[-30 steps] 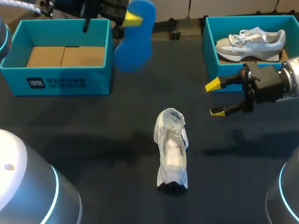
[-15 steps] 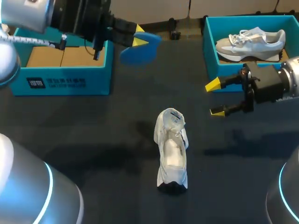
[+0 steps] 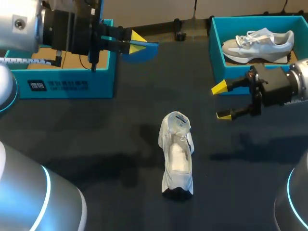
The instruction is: Take the shoe out of the shoebox, open the shoe tongue, remove and reinsert the insole, then place the shoe into the shoebox
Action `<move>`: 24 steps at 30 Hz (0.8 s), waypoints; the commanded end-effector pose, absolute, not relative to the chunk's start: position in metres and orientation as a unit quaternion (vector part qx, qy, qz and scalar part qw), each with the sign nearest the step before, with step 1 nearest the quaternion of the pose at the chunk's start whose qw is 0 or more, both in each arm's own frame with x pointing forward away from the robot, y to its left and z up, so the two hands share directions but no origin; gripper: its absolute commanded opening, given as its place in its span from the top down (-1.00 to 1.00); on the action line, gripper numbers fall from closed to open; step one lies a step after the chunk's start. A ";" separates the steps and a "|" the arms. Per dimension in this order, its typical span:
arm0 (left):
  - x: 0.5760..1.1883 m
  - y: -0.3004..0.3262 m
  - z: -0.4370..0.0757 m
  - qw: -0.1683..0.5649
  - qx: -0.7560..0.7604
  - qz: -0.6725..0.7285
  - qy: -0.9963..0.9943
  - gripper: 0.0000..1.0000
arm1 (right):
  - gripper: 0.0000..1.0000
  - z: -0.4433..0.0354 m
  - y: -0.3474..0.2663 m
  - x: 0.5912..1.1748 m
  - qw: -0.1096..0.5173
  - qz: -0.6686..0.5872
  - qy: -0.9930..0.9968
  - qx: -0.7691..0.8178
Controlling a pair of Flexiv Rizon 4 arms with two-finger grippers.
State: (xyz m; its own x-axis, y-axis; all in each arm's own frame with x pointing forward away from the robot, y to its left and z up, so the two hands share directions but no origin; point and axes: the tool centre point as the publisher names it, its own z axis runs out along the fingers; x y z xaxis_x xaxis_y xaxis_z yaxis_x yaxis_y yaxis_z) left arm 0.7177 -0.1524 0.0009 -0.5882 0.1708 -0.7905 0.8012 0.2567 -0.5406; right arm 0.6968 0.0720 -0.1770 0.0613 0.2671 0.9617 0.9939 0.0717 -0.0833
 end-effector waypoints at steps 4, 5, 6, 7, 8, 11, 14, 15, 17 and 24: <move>0.727 -0.154 0.009 0.255 0.285 -0.528 0.758 1.00 | -1.00 -0.178 0.074 0.697 0.466 -0.389 -0.564 -0.560; 0.727 -0.153 0.011 0.252 0.282 -0.533 0.757 1.00 | -1.00 -0.178 0.074 0.697 0.466 -0.389 -0.564 -0.560; 0.728 -0.153 0.012 0.245 0.278 -0.528 0.764 1.00 | -1.00 -0.178 0.074 0.697 0.466 -0.389 -0.564 -0.560; 0.728 -0.153 0.013 0.243 0.276 -0.529 0.765 1.00 | -1.00 -0.178 0.074 0.697 0.466 -0.389 -0.564 -0.560; 0.729 -0.153 0.013 0.243 0.275 -0.531 0.764 1.00 | -1.00 -0.178 0.074 0.697 0.466 -0.389 -0.564 -0.560; 0.731 -0.152 0.013 0.232 0.267 -0.532 0.769 1.00 | -1.00 -0.178 0.074 0.697 0.466 -0.389 -0.564 -0.560; 0.738 -0.150 0.010 0.210 0.236 -0.546 0.776 1.00 | -1.00 -0.178 0.074 0.697 0.466 -0.389 -0.564 -0.560; 0.742 -0.150 0.010 0.202 0.223 -0.553 0.777 1.00 | -1.00 -0.178 0.074 0.697 0.466 -0.389 -0.564 -0.560; 0.746 -0.148 0.012 0.191 0.205 -0.566 0.776 1.00 | -1.00 -0.178 0.074 0.697 0.466 -0.389 -0.564 -0.560; 0.754 -0.148 0.016 0.104 0.109 -0.607 0.780 1.00 | -1.00 -0.178 0.074 0.697 0.466 -0.389 -0.564 -0.560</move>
State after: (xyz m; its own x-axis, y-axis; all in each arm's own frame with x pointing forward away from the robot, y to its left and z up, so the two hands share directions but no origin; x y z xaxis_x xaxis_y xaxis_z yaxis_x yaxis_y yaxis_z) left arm 0.7446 -0.1426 0.0148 -0.9204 0.0491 -0.3879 0.3875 0.2478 -0.8880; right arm 0.6971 0.0723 -0.1774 0.0611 0.2672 0.9617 0.9939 0.0725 -0.0833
